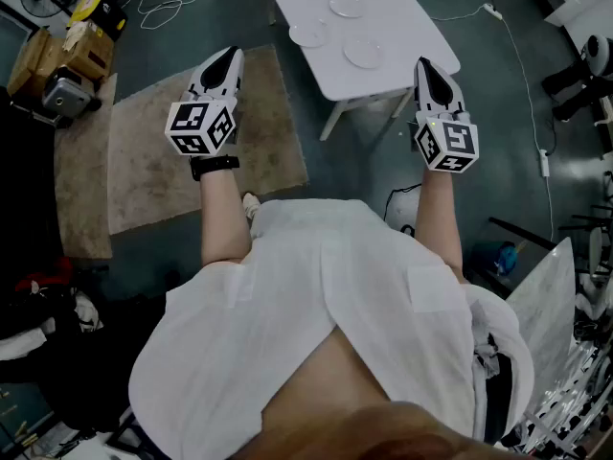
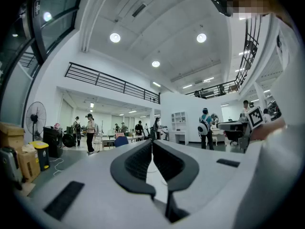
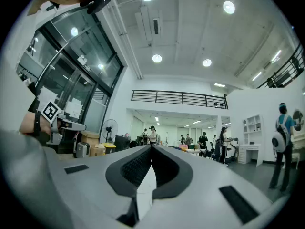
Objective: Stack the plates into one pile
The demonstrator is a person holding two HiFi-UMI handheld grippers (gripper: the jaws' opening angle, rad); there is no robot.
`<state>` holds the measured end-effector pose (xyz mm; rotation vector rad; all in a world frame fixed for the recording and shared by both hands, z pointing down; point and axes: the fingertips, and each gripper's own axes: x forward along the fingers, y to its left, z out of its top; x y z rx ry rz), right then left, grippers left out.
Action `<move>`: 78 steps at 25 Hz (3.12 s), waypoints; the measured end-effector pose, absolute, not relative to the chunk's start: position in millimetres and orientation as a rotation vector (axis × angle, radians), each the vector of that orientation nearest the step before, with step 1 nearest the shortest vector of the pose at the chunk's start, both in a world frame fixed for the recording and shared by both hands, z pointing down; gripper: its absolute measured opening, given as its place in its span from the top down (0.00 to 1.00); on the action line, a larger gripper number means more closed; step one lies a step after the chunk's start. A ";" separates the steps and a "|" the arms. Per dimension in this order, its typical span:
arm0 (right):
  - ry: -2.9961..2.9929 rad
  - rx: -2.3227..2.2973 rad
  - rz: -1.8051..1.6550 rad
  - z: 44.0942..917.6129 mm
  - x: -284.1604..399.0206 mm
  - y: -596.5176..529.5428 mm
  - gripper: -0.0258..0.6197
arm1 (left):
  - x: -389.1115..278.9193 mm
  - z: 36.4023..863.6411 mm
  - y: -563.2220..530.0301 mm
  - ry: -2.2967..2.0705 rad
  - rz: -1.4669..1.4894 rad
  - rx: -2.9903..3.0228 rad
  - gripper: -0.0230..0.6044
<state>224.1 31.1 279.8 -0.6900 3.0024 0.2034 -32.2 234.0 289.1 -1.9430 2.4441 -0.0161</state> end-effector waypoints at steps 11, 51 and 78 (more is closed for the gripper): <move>3.012 -0.690 0.212 280.3 227.1 28.8 0.92 | -28.3 291.5 230.8 2.452 -0.018 -1.952 0.94; 2.999 -0.741 0.088 305.9 208.6 -40.3 0.92 | -57.4 335.1 151.0 2.424 -0.100 -2.086 0.94; 3.068 -1.047 0.108 319.3 -44.0 -177.7 0.92 | -313.9 364.1 -52.3 2.195 -0.043 -2.445 0.94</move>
